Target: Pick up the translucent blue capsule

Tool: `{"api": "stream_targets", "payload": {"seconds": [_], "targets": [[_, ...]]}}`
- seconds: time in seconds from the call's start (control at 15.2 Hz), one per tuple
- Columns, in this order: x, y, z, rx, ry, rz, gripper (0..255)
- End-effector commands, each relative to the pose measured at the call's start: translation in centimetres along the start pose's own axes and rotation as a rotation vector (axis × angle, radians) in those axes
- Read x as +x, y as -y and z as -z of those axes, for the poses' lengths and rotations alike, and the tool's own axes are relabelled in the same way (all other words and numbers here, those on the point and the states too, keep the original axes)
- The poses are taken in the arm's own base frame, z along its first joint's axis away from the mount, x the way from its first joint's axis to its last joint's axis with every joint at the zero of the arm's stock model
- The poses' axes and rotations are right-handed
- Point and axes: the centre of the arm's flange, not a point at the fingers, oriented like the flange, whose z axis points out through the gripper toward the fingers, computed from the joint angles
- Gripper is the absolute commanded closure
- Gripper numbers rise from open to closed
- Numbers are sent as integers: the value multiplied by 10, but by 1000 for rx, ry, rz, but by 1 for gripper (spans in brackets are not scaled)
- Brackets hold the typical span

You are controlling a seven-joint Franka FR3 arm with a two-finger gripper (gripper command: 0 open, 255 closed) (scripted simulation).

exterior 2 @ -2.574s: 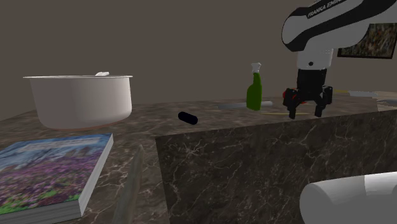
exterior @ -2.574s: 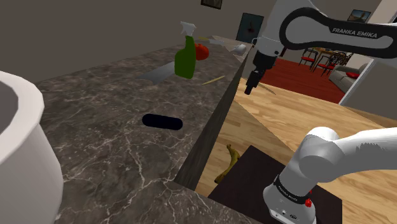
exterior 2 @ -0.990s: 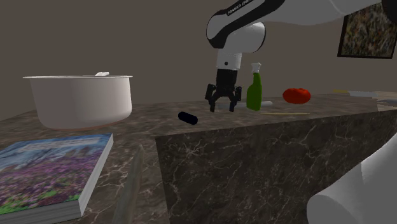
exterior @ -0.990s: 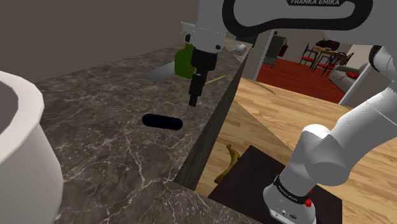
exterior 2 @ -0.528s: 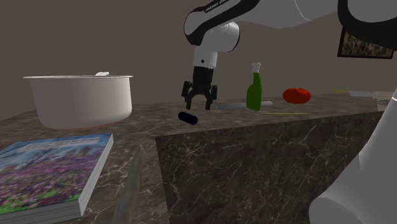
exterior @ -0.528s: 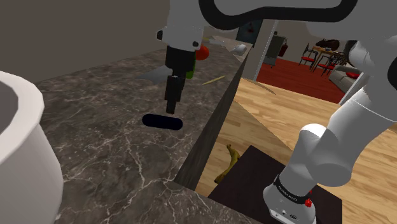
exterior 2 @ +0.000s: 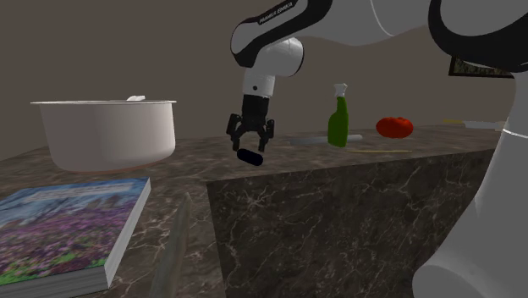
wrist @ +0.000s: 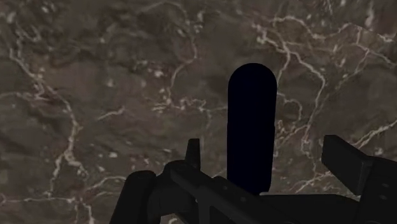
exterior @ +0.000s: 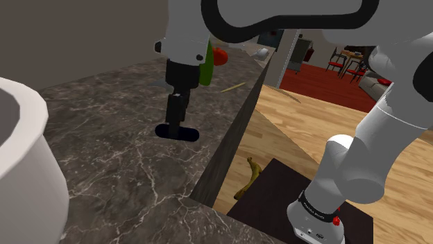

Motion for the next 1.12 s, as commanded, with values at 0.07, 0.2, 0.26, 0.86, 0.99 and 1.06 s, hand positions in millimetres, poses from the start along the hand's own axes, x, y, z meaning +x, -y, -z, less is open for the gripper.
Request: {"api": "stream_targets", "payload": {"seconds": [0.07,0.2,0.26,0.86,0.99,1.06], "targets": [[0,-3,-15,0,0,0,0],[0,-4,-19,0,0,0,0],[0,-4,-19,0,0,0,255],[0,-4,-19,0,0,0,255],[0,-2,-8,0,0,0,255],[0,-1,-3,0,0,0,255]]}}
